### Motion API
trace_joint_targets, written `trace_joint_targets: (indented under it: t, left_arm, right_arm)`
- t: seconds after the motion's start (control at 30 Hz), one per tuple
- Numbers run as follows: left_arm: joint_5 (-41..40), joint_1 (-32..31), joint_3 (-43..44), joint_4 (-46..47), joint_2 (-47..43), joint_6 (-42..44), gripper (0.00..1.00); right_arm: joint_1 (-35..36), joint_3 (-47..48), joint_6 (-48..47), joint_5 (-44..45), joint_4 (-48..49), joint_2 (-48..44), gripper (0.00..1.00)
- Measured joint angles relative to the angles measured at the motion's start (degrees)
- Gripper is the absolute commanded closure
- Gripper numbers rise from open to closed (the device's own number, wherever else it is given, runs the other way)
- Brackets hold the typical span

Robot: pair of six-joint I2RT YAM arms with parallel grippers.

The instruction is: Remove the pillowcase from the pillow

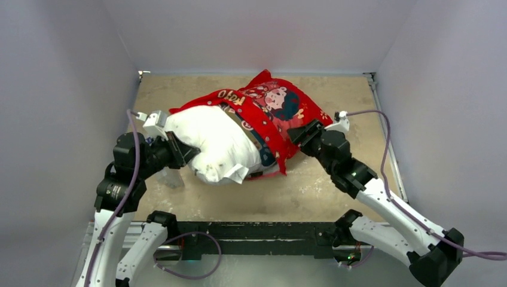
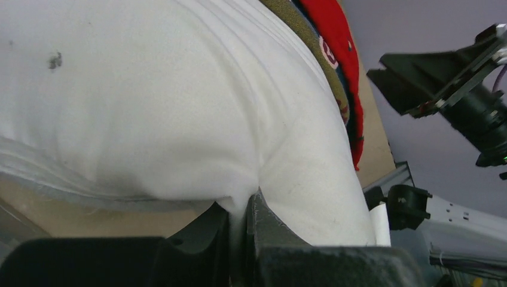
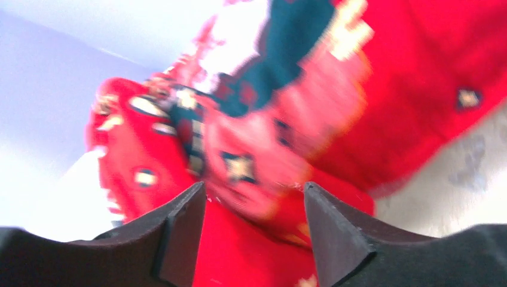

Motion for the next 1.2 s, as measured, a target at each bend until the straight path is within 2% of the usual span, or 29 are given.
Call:
trace_joint_targets:
  t: [0.1, 0.2, 0.3, 0.43, 0.67, 0.97, 1.03, 1.07, 1.13, 1.2]
  left_arm:
    - [5.1, 0.3, -4.3, 0.4, -0.3, 0.0, 1.0]
    - [9.7, 0.3, -7.9, 1.0, -1.5, -0.1, 1.0]
    - [13.0, 0.3, -11.2, 2.0, -3.2, -0.2, 1.0]
    - [14.9, 0.3, -15.0, 2.8, -6.1, -1.3, 1.0]
    - [16.2, 0.3, -20.7, 3.2, -9.5, -3.0, 1.0]
    - [16.6, 0.3, -21.0, 3.0, -9.7, -2.8, 1.0]
    - [16.7, 0.3, -21.1, 2.9, -9.7, -2.5, 1.0]
    - [16.7, 0.3, -21.2, 2.8, -9.7, -2.5, 1.0]
    - [16.7, 0.3, -21.4, 2.3, -9.7, -2.3, 1.0]
    - [16.7, 0.3, -21.5, 1.5, -9.7, -1.8, 1.0]
  right_arm:
    - [-0.2, 4.6, -6.1, -1.5, 1.1, -1.0, 0.18]
    - [-0.2, 9.7, -12.6, -4.0, 3.0, -0.6, 0.15]
    - [-0.2, 15.7, -18.8, -7.6, 5.3, 3.8, 0.12]
    - [2.4, 24.1, -25.1, -9.2, 7.3, 13.4, 0.09]
    - [11.8, 38.7, -35.9, -7.4, 6.5, 35.6, 0.08]
    - [14.1, 52.9, -46.4, -7.2, 4.7, 55.2, 0.09]
    - [14.6, 53.9, -47.4, -7.0, 4.5, 58.9, 0.18]
    - [14.7, 54.1, -47.6, -6.7, 4.2, 60.2, 0.27]
    - [14.9, 54.4, -47.7, -5.0, 3.5, 63.1, 0.57]
    - [14.6, 54.4, -47.0, -2.8, 3.2, 65.3, 0.93]
